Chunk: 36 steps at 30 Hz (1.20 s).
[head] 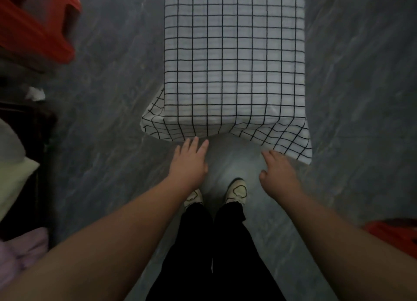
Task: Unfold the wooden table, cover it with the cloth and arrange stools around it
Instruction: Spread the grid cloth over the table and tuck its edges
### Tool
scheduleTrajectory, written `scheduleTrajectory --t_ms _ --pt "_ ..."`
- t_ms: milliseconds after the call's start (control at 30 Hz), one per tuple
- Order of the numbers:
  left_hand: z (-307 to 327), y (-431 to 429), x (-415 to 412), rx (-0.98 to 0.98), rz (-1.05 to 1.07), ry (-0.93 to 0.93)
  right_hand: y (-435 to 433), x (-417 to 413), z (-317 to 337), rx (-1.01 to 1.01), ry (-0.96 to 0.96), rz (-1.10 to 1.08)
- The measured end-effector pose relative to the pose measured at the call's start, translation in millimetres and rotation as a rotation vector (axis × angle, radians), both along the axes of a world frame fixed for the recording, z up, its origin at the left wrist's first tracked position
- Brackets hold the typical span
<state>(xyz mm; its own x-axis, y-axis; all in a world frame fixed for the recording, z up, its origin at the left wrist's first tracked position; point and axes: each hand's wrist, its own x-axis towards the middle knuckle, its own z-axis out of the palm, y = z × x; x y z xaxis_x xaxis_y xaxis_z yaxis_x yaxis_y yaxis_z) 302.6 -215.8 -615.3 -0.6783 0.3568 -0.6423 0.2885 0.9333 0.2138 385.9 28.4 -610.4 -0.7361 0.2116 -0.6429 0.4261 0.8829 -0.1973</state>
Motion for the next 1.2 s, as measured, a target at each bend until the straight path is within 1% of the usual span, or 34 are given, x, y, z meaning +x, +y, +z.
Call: scheduleTrajectory --t_ms 100,333,467,667,767,867,967,1067,1200 --pt "14 7 0 0.019 0.002 -0.011 -5 4 15 -0.03 0.012 -0.077" --pt "34 46 3 0.074 -0.086 -0.039 10 31 41 -0.082 0.021 -0.251" --pt "40 93 2 0.114 -0.147 -0.041 40 38 47 -0.116 0.064 -0.356" --pt "38 179 -12 0.188 -0.241 -0.009 109 34 39 -0.197 0.128 -0.549" --pt "34 217 -20 0.202 -0.226 0.036 142 25 27 -0.263 0.133 -0.637" --pt "21 242 -31 0.173 -0.203 0.075 170 16 8 -0.329 0.115 -0.706" --pt "4 259 -47 0.141 -0.193 0.096 194 4 -15 -0.387 0.106 -0.828" --pt "-17 273 -61 0.106 -0.277 0.164 210 -8 -44 -0.405 0.119 -0.911" --pt "-52 292 -80 0.135 -0.492 0.239 218 -28 -94 -0.423 0.133 -0.99"
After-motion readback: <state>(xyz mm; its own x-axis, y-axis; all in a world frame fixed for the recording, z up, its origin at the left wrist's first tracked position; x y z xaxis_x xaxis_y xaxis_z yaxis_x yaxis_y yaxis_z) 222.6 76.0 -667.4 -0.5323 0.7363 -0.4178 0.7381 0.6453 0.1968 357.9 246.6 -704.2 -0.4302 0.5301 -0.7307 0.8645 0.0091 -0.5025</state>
